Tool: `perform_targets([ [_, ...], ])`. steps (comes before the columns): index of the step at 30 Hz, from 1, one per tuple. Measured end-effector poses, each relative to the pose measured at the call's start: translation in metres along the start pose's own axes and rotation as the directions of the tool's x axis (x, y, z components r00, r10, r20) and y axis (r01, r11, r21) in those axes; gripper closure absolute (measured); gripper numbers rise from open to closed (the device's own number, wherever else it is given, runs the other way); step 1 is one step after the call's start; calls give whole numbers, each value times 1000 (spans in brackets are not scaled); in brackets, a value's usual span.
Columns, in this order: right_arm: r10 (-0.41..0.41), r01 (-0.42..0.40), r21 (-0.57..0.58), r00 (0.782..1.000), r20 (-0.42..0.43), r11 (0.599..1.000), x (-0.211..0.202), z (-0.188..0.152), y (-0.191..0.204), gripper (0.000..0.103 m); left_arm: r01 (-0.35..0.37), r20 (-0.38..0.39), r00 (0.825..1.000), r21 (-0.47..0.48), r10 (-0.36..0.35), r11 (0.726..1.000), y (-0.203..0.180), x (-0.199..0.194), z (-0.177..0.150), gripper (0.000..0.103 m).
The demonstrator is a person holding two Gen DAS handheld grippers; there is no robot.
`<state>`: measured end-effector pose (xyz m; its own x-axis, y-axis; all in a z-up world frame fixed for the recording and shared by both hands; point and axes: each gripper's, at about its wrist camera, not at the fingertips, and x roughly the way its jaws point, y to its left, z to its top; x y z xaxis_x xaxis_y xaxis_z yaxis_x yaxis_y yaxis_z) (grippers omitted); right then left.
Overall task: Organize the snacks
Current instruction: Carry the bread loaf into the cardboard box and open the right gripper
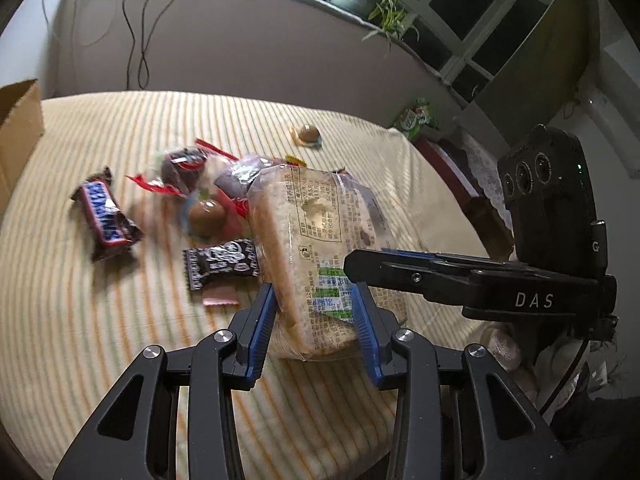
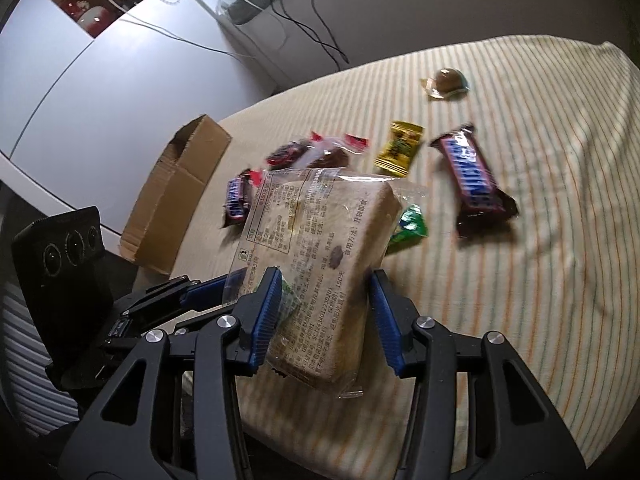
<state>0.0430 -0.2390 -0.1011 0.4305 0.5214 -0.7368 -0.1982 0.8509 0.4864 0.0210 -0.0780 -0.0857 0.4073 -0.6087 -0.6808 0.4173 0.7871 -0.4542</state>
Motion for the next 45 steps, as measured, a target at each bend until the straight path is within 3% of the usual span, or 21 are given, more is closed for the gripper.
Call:
perform_targets([
  [11, 30, -29, -152, 1000, 9, 988, 15, 28, 70, 55, -67, 129, 989, -45, 72, 997, 27, -57, 2, 67],
  [24, 111, -115, -310, 993, -32, 944, 61, 59, 170, 55, -178, 252, 944, -156, 213, 972, 89, -129, -6, 66],
  [38, 170, -222, -410, 972, -160, 884, 148, 74, 261, 55, -318, 278, 873, -300, 401, 899, 163, -181, -20, 67],
  [45, 172, -249, -399, 961, -217, 883, 181, 77, 272, 55, -350, 249, 862, -338, 442, 873, 186, -179, -18, 67],
])
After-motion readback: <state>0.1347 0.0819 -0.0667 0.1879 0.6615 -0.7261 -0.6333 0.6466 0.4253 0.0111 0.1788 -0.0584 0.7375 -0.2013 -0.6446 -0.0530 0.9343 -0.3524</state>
